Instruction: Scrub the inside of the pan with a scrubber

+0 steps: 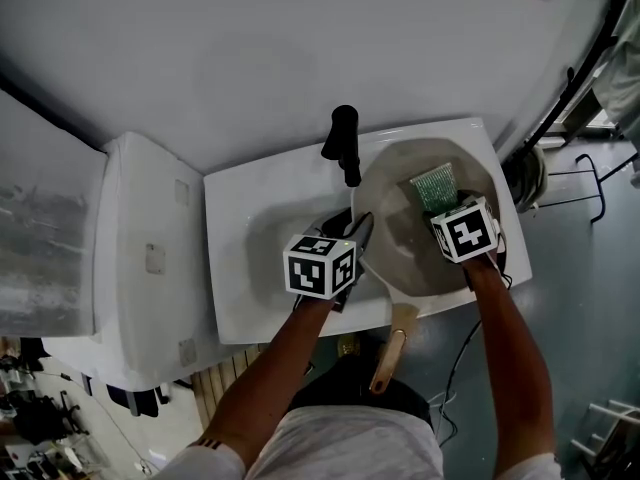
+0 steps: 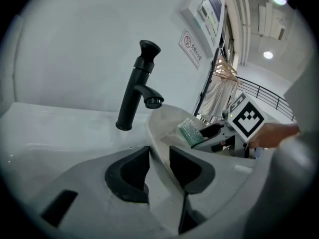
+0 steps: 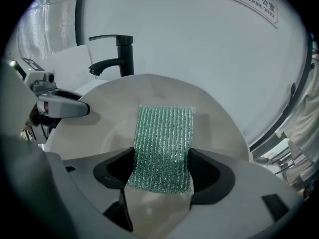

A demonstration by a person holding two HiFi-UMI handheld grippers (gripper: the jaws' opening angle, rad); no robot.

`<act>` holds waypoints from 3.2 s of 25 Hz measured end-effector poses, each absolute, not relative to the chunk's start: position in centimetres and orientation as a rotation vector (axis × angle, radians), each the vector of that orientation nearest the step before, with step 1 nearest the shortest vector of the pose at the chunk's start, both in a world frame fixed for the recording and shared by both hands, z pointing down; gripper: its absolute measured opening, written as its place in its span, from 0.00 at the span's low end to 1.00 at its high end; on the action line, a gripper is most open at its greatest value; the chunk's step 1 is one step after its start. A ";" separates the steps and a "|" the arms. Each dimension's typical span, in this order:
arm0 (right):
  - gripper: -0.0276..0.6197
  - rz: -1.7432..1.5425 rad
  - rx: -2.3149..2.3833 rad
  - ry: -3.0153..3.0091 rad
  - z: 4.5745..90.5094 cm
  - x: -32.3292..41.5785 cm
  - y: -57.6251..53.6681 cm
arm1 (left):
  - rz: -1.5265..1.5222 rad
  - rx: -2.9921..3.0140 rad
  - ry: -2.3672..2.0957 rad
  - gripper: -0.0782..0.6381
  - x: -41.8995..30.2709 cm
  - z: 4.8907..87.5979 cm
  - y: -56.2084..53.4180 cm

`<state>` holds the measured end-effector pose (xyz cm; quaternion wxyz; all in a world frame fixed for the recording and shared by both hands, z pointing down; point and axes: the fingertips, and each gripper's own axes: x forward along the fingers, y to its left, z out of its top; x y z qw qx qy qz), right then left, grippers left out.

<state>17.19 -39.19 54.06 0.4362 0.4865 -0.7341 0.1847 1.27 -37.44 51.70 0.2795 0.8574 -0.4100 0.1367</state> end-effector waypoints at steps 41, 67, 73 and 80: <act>0.58 0.466 1.096 -1.781 55.3 17.5 -35.9 | 0.366 2.297 -1.109 0.29 1.2 51.7 -37.5; 0.58 0.248 1.329 -2.209 38.8 14.3 -31.1 | 0.074 2.626 -1.263 0.31 -2.2 36.9 -33.7; 0.58 0.118 1.367 -2.361 33.2 13.3 -29.7 | -0.056 2.783 -1.231 0.31 -1.1 30.6 -31.6; 0.58 -0.025 1.365 -2.573 27.6 11.7 -28.0 | -0.160 2.893 -1.189 0.23 0.4 26.1 -29.2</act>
